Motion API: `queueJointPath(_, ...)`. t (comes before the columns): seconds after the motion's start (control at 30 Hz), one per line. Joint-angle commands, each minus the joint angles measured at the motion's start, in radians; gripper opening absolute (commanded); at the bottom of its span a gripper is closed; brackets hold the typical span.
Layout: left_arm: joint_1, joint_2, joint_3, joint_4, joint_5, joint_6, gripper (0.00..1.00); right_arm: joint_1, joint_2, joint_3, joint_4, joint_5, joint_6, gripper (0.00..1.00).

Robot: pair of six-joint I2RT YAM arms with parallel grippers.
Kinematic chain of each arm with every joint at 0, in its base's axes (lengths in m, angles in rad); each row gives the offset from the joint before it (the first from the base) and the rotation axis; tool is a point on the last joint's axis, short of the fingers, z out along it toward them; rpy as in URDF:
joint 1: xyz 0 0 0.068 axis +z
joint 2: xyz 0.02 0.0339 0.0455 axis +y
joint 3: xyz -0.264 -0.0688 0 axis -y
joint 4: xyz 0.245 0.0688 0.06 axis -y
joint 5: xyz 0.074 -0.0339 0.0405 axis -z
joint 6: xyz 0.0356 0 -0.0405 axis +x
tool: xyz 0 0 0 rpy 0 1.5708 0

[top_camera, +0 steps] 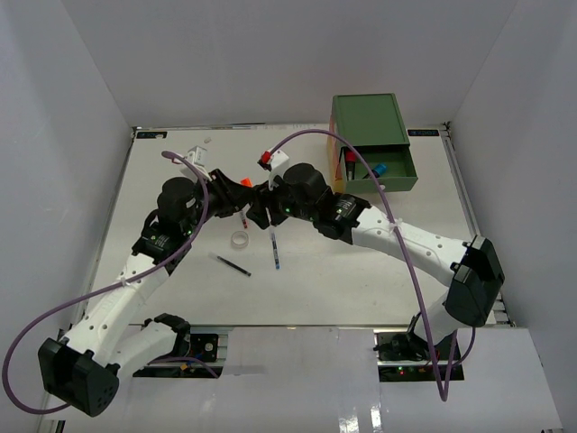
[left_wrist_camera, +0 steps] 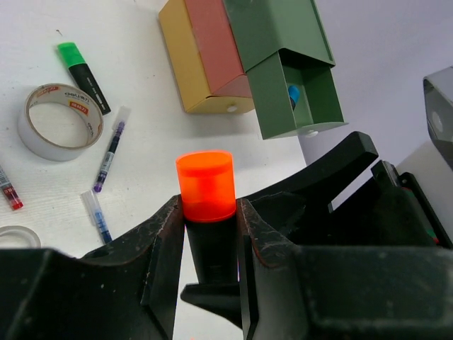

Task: Sort the stationery into containers
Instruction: Place the pen in the drawer.

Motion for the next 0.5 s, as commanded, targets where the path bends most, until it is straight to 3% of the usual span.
queueJointPath(0.0, -0.004, -0.029, -0.016, 0.026, 0.015, 0.011, 0.27, 0.004, -0.001, 0.046, 0.064, 0.037, 0.007, 0.58)
queueJointPath(0.1, -0.004, -0.023, -0.022, 0.026, 0.018, 0.017, 0.28, 0.004, -0.002, 0.049, 0.073, 0.049, 0.01, 0.44)
queueJointPath(0.2, -0.004, -0.017, -0.024, 0.026, 0.014, 0.029, 0.29, 0.004, -0.007, 0.041, 0.087, 0.052, 0.021, 0.24)
queueJointPath(0.3, -0.004, -0.006, -0.022, 0.023, 0.003, 0.038, 0.33, 0.004, -0.018, 0.02, 0.1, 0.069, 0.032, 0.13)
queueJointPath(0.4, -0.004, 0.004, -0.005, 0.011, -0.023, 0.046, 0.48, 0.004, -0.03, 0.001, 0.099, 0.102, 0.044, 0.08)
queueJointPath(0.47, -0.004, 0.015, 0.018, -0.012, -0.044, 0.056, 0.67, -0.001, -0.045, -0.023, 0.088, 0.135, 0.058, 0.08)
